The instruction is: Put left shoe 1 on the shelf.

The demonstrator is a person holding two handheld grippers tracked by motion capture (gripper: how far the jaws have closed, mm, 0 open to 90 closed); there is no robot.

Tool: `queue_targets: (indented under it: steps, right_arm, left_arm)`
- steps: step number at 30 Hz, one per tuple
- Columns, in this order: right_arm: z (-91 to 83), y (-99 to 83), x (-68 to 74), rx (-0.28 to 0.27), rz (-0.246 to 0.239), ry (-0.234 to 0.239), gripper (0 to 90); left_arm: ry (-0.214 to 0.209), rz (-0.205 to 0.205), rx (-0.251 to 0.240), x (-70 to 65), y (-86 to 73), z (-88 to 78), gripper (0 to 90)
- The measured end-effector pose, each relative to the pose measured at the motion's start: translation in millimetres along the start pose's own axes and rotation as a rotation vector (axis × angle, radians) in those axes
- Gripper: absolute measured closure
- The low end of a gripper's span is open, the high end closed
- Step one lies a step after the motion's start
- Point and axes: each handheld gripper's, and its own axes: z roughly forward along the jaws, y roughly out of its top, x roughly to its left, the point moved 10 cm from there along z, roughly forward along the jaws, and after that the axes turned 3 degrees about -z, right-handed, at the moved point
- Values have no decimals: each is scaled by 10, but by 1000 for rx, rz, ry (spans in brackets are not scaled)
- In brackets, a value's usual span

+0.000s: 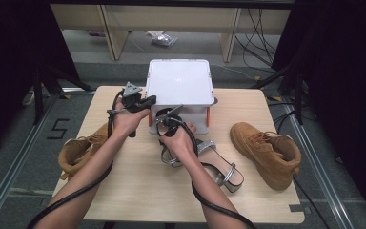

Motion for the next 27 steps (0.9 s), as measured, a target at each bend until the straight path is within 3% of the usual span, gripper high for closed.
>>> queue_targets:
  steps: [3, 4, 5, 6, 7, 8, 9, 10, 12, 16, 17, 18, 20, 21, 22, 23, 24, 25, 26, 27]
  right_arm:
    - [37, 12, -6, 17, 5, -22, 431]
    - [62, 19, -31, 29, 6, -70, 431]
    - [76, 15, -44, 28, -1, -78, 431]
    - [129, 43, -91, -6, -53, -79, 431]
    - [143, 33, -85, 6, -51, -66, 431]
    - [177, 40, -55, -5, -23, -34, 431]
    - [177, 40, -55, -5, -23, -34, 431]
    - [184, 28, -67, 6, -10, -75, 431]
    - [254, 32, -102, -8, -14, -93, 430]
    - [263, 24, -100, 2, 8, -103, 429]
    - [263, 34, -75, -5, 42, -104, 429]
    - [261, 37, -89, -4, 26, -109, 428]
    - [234, 19, -30, 14, 81, -111, 421]
    - [257, 33, -28, -11, 61, -97, 410]
    - [236, 42, -80, -24, 19, -134, 383]
    - [218, 59, -75, -44, 28, -147, 365]
    - [152, 71, -27, -44, 56, -127, 340]
    - [126, 77, -29, -59, 44, -140, 325]
    - [68, 64, 18, -42, 75, -117, 325]
    - [68, 64, 18, -42, 75, -117, 325]
  left_arm:
    - [0, 1, 1, -1, 0, 0, 882]
    - [1, 3, 2, -2, 0, 1, 883]
    - [1, 3, 2, -2, 0, 1, 882]
    - [2, 6, 1, -5, 0, 2, 883]
    - [2, 6, 1, -5, 0, 2, 882]
    - [2, 7, 4, -4, 0, 1, 883]
    - [2, 7, 4, -4, 0, 1, 883]
    - [1, 6, 5, -3, 1, 1, 883]
    - [2, 9, 6, -5, 0, 1, 883]
    - [1, 9, 6, -6, 0, 2, 883]
    - [1, 9, 6, -9, 1, 4, 883]
    - [2, 10, 8, -9, 1, 4, 883]
    - [1, 10, 7, -7, 1, 2, 883]
    - [1, 10, 7, -7, 1, 2, 883]
    - [1, 8, 7, -4, 0, 1, 883]
    - [1, 9, 7, -4, 0, 2, 883]
    - [1, 9, 8, -5, 0, 2, 883]
    - [1, 9, 8, -5, 0, 2, 883]
    - [-1, 8, 5, -10, 2, 4, 883]
    - [-1, 8, 5, -10, 2, 4, 883]
